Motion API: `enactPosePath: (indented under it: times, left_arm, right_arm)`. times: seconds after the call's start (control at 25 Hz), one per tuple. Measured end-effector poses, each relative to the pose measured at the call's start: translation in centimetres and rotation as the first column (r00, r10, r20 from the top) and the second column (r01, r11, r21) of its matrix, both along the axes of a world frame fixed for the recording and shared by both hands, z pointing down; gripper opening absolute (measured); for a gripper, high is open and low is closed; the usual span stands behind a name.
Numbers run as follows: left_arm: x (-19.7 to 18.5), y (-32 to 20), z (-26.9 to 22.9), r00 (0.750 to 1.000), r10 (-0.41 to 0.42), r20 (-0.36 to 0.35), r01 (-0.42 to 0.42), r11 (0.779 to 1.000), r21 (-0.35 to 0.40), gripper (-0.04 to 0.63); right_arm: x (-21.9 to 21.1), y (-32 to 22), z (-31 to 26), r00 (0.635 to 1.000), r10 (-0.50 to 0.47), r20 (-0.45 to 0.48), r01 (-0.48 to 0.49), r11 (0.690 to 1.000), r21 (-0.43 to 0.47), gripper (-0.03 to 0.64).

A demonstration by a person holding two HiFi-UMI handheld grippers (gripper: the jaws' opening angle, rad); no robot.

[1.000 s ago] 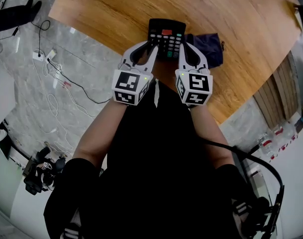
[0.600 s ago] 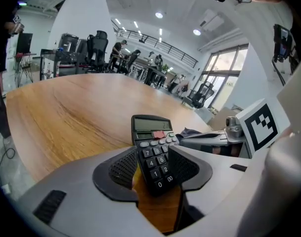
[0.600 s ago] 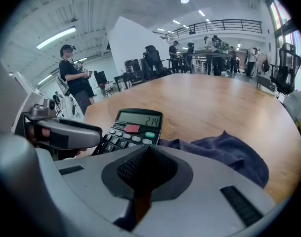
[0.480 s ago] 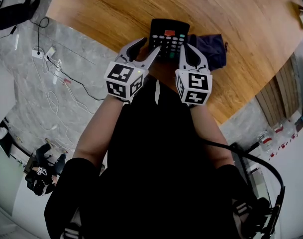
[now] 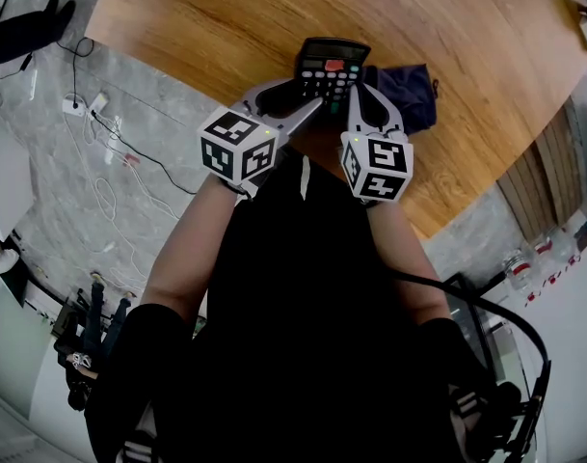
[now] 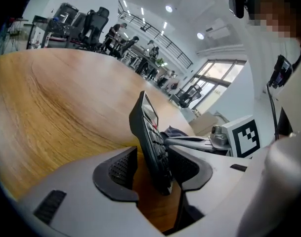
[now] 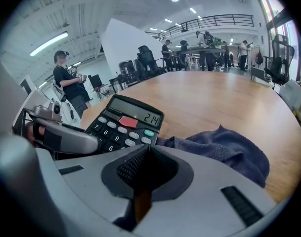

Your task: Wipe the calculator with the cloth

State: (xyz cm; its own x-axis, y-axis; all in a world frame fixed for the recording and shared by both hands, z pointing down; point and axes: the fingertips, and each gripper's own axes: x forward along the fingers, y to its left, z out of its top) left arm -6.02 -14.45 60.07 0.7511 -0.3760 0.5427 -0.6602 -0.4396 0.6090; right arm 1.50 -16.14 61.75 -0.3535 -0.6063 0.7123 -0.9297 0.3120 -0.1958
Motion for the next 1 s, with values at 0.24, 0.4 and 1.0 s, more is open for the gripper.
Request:
enactPosePath:
  times: [0.24, 0.4, 1.0]
  left_arm:
    - [1.1, -0.7, -0.5, 0.993, -0.075, -0.088, 0.074, 0.997, -0.009, 0.110]
    - [1.0, -0.8, -1.4, 0.974, -0.134, -0.182, 0.134, 0.991, -0.012, 0.074]
    - [1.8, -0.1, -3.6, 0.952, -0.168, -0.255, 0.170, 0.985, -0.014, 0.072]
  right_arm:
    - [0.3, -0.1, 0.0, 0.999, 0.021, 0.027, -0.020, 1.000, -0.007, 0.015]
    - [1.4, 0.1, -1.5, 0.999, 0.030, 0.041, -0.031, 0.999, 0.022, 0.017]
    - [10.2, 3.9, -1.8, 0.993, 0.032, -0.117, -0.035, 0.999, -0.027, 0.206]
